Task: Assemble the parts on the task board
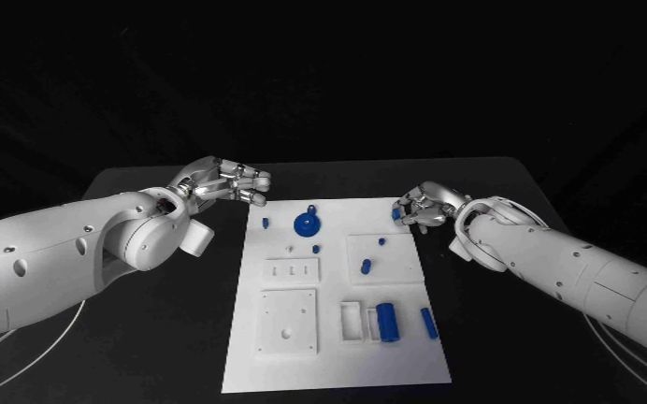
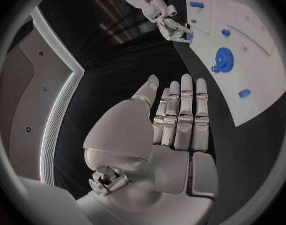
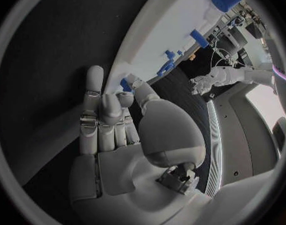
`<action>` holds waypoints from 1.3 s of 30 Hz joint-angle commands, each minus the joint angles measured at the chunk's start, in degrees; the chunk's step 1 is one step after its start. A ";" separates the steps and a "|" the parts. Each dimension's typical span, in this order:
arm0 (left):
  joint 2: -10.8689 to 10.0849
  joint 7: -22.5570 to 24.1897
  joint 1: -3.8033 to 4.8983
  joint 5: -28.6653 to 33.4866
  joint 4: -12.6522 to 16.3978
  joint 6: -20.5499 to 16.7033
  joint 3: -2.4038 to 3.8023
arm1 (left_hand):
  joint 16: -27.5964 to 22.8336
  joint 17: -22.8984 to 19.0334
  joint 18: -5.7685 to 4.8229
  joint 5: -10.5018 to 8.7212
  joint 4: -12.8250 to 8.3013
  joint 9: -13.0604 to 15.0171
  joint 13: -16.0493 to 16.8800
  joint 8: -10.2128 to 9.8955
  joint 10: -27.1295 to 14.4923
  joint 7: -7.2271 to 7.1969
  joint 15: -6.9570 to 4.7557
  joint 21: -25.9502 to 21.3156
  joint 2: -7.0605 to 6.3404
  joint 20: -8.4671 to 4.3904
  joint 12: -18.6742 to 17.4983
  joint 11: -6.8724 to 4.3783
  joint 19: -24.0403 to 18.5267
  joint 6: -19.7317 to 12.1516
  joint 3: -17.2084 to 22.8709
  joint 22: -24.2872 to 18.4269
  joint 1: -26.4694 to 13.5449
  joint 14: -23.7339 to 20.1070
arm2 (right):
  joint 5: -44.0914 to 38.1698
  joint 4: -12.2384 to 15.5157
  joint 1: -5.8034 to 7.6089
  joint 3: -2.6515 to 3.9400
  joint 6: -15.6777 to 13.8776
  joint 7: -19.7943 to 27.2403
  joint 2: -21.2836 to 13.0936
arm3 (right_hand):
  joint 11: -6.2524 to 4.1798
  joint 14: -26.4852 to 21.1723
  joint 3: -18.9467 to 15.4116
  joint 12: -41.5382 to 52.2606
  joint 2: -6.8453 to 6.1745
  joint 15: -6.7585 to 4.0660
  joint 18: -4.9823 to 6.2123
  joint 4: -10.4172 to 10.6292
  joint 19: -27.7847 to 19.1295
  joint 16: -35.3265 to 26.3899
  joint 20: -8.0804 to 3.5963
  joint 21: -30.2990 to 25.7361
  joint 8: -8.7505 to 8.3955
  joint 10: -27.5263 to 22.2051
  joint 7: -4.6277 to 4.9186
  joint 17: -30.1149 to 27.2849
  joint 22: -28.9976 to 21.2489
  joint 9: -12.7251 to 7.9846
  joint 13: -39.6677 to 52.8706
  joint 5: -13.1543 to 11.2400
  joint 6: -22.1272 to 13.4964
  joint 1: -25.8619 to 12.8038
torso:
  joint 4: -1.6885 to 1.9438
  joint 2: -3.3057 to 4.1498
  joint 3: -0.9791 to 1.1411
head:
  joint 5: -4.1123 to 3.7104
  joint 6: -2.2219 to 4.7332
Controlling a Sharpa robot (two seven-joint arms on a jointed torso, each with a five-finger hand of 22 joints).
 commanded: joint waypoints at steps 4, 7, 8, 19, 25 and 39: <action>0.08 0.23 0.00 -0.37 0.05 0.99 0.02 | -0.10 0.08 0.51 -0.18 -0.16 -0.04 -0.09 -0.26 -0.27 0.20 0.05 0.43 0.12 -0.10 -0.36 -0.04 -0.33 -0.20 0.29 0.06 0.44 -0.16 | -0.26 -0.05 -0.02 0.03 1.02 0.18 0.18 | -0.37 -0.04 0.43 0.48 0.25 -0.26 0.24 -0.06 0.98 0.19 0.13 -0.37 -0.05 0.07 -0.07 0.12 0.10 0.06 0.18 -0.14 0.86 -0.29 | -0.01 -0.03 0.00 | 0.04 0.01; 0.08 0.20 0.00 -0.37 0.05 0.99 0.02 | -0.10 0.08 0.51 -0.18 -0.16 -0.04 -0.09 -0.26 -0.27 0.20 0.05 0.43 0.12 -0.10 -0.36 -0.04 -0.33 -0.20 0.29 0.06 0.44 -0.16 | -0.26 -0.06 -0.02 0.03 1.12 0.25 0.26 | -0.40 -0.03 0.67 0.58 0.38 -0.28 0.21 -0.12 0.98 0.23 0.10 -0.37 -0.09 0.09 -0.17 0.17 0.16 0.04 0.27 -0.19 1.35 -0.33 | -0.01 -0.03 0.04 | 0.04 0.05; 0.08 0.19 0.00 -0.37 0.05 0.99 0.02 | -0.10 0.08 0.51 -0.18 -0.16 -0.04 -0.09 -0.26 -0.27 0.20 0.05 0.43 0.12 -0.10 -0.36 -0.04 -0.33 -0.20 0.29 0.06 0.44 -0.16 | -0.26 -0.05 -0.02 0.03 1.13 0.27 0.28 | -0.41 -0.03 0.70 0.60 0.41 -0.28 0.21 -0.12 0.98 0.24 0.10 -0.37 -0.07 0.10 -0.20 0.18 0.16 0.05 0.29 -0.19 1.41 -0.33 | 0.00 -0.02 0.05 | 0.03 0.10; 0.07 0.04 0.00 -0.37 0.02 1.06 0.02 | -0.10 0.15 0.51 -0.17 -0.28 -0.03 -0.09 -0.26 -0.27 0.20 0.04 0.61 0.17 -0.11 -0.37 -0.04 -0.43 -0.19 0.54 0.11 0.41 -0.17 | -0.29 -0.04 -0.02 0.03 1.14 0.37 0.56 | -0.60 -0.03 1.17 0.71 0.62 -0.44 0.06 -0.12 0.97 0.31 -0.04 -0.38 -0.05 0.18 -0.56 0.28 0.35 0.06 0.44 -0.35 2.45 -0.59 | -0.01 0.01 0.08 | -0.01 0.03; 0.09 -0.04 0.00 -0.37 -0.01 1.07 0.02 | -0.10 0.19 0.51 -0.17 -0.26 -0.04 -0.09 -0.27 -0.28 0.20 0.05 0.73 0.26 -0.10 -0.37 -0.03 -0.52 -0.21 0.69 0.13 0.27 -0.19 | -0.31 -0.13 -0.02 0.03 0.84 0.22 0.58 | -0.59 -0.05 1.30 0.60 0.78 -0.45 0.01 -0.04 0.95 0.25 -0.07 -0.42 -0.08 0.11 -0.57 0.25 0.39 0.05 0.40 -0.36 2.86 -0.78 | 0.00 0.01 0.12 | -0.06 0.05; 0.08 -0.26 0.00 -0.37 -0.03 0.95 0.02 | -0.10 0.24 0.53 -0.17 -0.21 -0.05 -0.08 -0.28 -0.30 0.24 0.06 0.91 0.25 -0.10 -0.37 -0.02 -0.59 -0.37 0.83 0.16 0.13 -0.20 | -0.35 -0.42 -0.02 0.03 0.30 -0.16 0.59 | -0.41 -0.07 1.44 0.41 0.56 -0.35 0.05 -0.21 0.93 0.08 -0.03 -0.49 -0.09 -0.02 -0.27 0.17 0.50 0.05 0.29 -0.44 2.20 -0.56 | 0.02 0.03 0.10 | -0.19 0.10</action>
